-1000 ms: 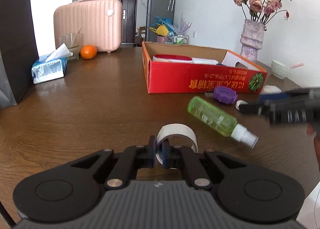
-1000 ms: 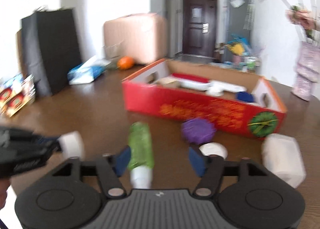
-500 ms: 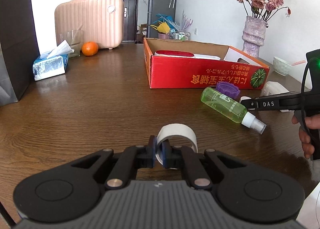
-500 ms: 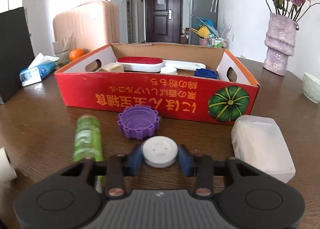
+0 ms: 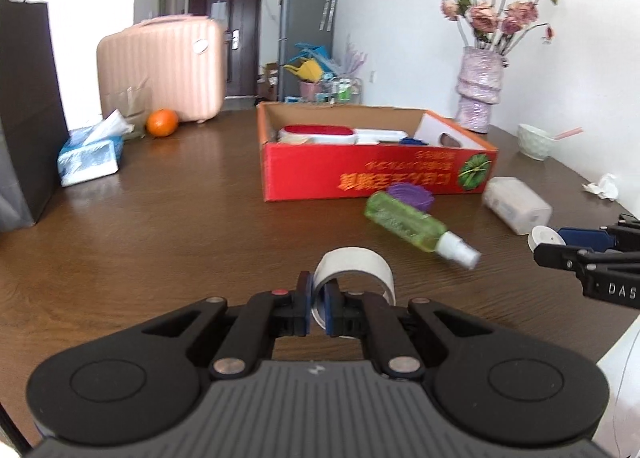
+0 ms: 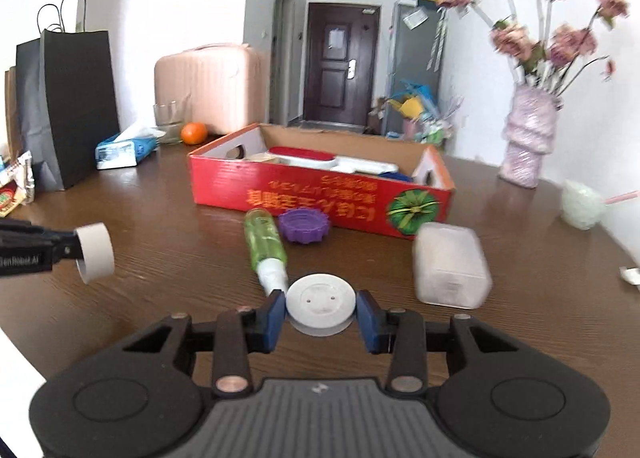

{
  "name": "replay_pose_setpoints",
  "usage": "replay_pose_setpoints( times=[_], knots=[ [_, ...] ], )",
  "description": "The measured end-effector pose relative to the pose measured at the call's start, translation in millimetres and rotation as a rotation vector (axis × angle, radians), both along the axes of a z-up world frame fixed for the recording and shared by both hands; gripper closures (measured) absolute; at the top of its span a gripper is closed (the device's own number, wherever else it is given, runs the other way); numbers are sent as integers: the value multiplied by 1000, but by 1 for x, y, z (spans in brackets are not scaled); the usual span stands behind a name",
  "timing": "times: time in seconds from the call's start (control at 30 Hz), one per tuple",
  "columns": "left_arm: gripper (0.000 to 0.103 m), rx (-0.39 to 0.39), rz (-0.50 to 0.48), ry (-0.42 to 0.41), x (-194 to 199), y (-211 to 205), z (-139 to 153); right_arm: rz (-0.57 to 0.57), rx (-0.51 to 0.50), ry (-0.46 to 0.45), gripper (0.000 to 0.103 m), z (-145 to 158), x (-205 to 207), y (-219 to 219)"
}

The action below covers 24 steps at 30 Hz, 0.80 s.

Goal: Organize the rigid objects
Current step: 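Carry the tape roll and white cap into the box and open both tools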

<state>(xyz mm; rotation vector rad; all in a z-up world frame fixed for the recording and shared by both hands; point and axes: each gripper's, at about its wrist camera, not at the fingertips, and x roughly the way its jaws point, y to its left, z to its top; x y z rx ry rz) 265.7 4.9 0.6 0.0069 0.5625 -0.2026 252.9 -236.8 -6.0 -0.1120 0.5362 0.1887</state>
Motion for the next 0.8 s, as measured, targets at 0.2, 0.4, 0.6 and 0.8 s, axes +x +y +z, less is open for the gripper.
replay_pose_setpoints(
  times=[0.2,0.4,0.6,0.8],
  knots=[
    [97,32,-70,-64,21,-22,24,-39,59,-33,65,10,4,-26],
    [96,92,-163,-128,116,-43,72,-9,63,-112,65,36,70,-41],
    [97,170,-181,120,260,-73,54,34,124,49,65,52,216,-51],
    [63,183,-139,347,351,-79,16,16,213,247,65,31,334,-47]
  ],
)
